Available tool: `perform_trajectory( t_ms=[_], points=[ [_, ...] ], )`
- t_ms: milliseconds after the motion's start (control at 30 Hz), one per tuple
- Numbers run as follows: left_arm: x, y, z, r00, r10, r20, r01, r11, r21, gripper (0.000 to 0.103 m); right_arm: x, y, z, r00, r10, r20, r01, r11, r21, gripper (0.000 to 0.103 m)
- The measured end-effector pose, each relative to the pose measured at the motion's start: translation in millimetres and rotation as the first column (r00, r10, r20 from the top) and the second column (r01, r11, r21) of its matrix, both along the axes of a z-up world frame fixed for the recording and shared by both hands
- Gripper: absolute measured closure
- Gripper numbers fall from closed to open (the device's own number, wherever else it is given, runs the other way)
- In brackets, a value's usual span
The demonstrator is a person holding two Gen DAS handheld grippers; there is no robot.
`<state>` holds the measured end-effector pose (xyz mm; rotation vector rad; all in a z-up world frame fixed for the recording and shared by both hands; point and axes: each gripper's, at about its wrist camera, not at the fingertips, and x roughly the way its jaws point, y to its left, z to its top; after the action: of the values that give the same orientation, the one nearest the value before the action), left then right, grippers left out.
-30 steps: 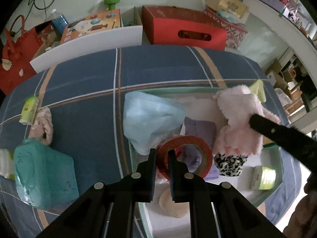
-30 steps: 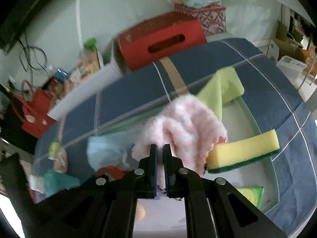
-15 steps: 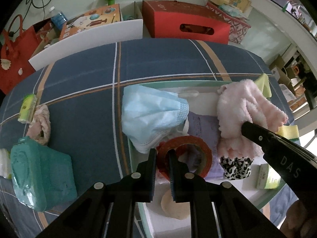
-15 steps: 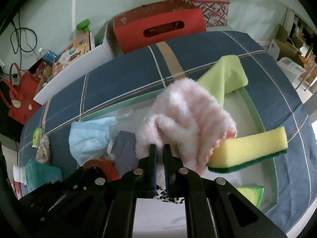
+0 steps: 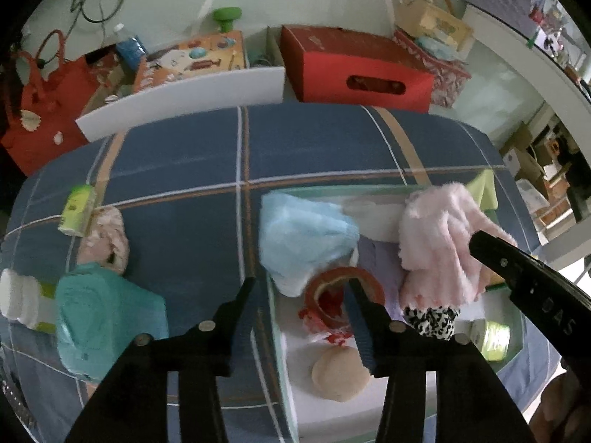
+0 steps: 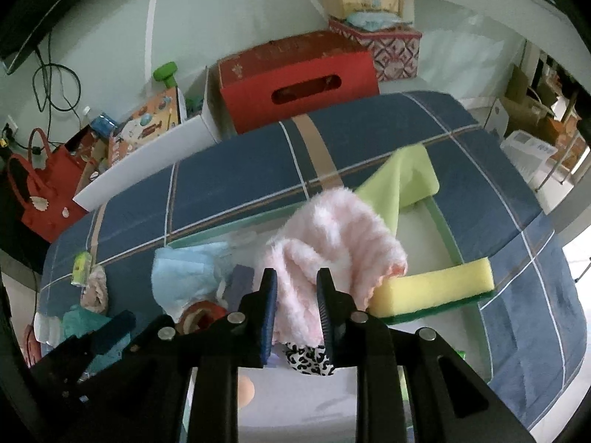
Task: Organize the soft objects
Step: 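Open both tools to drop the towel and tape ring into the tray, then withdraw both tools from the tray toward the crumpled beige cloth and tissue pack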
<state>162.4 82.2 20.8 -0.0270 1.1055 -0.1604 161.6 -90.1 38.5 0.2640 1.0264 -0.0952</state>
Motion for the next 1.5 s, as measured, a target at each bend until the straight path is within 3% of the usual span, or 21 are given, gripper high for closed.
perform_trajectory(
  t_ms=[233,300,433,500,567,600,900,1033,1133,1500],
  points=[
    [5,20,3,0.998,0.068,-0.004,-0.068,0.997,-0.024,0.042,3,2,-2,1.000,0.006,-0.008,-0.006,1.000,-0.009,0.079],
    [5,24,3,0.996,0.088,-0.003,-0.088,0.996,-0.024,0.037,3,2,-3,1.000,0.004,-0.009,-0.004,1.000,-0.013,0.060],
    [6,29,3,0.993,0.122,0.006,-0.122,0.993,-0.004,0.029,3,3,-3,1.000,0.007,-0.006,-0.007,1.000,-0.017,0.054],
    [6,32,2,0.990,0.143,0.012,-0.143,0.990,0.005,0.020,4,3,-4,1.000,0.010,-0.008,-0.010,1.000,-0.020,0.044],
    [7,36,2,0.987,0.159,0.017,-0.159,0.987,0.010,0.004,4,4,-5,1.000,0.011,-0.010,-0.011,1.000,-0.025,0.039],
    [7,38,2,0.986,0.165,0.021,-0.165,0.986,0.012,0.001,5,4,-5,1.000,0.010,-0.011,-0.010,1.000,-0.026,0.038],
    [6,48,4,0.977,0.205,0.054,-0.208,0.977,0.045,0.000,5,-1,-8,0.999,-0.021,-0.024,0.021,0.999,-0.038,0.023],
    [5,51,6,0.975,0.213,0.062,-0.216,0.975,0.055,0.000,6,-3,-9,0.999,-0.033,-0.031,0.031,0.998,-0.063,0.021],
    [5,53,7,0.974,0.218,0.067,-0.222,0.973,0.057,0.000,7,-3,-10,0.999,-0.040,-0.030,0.038,0.996,-0.078,0.012],
    [2,66,19,0.963,0.239,0.123,-0.249,0.966,0.075,0.000,7,3,-5,0.999,-0.030,-0.015,0.029,0.996,-0.081,0.012]
  ],
)
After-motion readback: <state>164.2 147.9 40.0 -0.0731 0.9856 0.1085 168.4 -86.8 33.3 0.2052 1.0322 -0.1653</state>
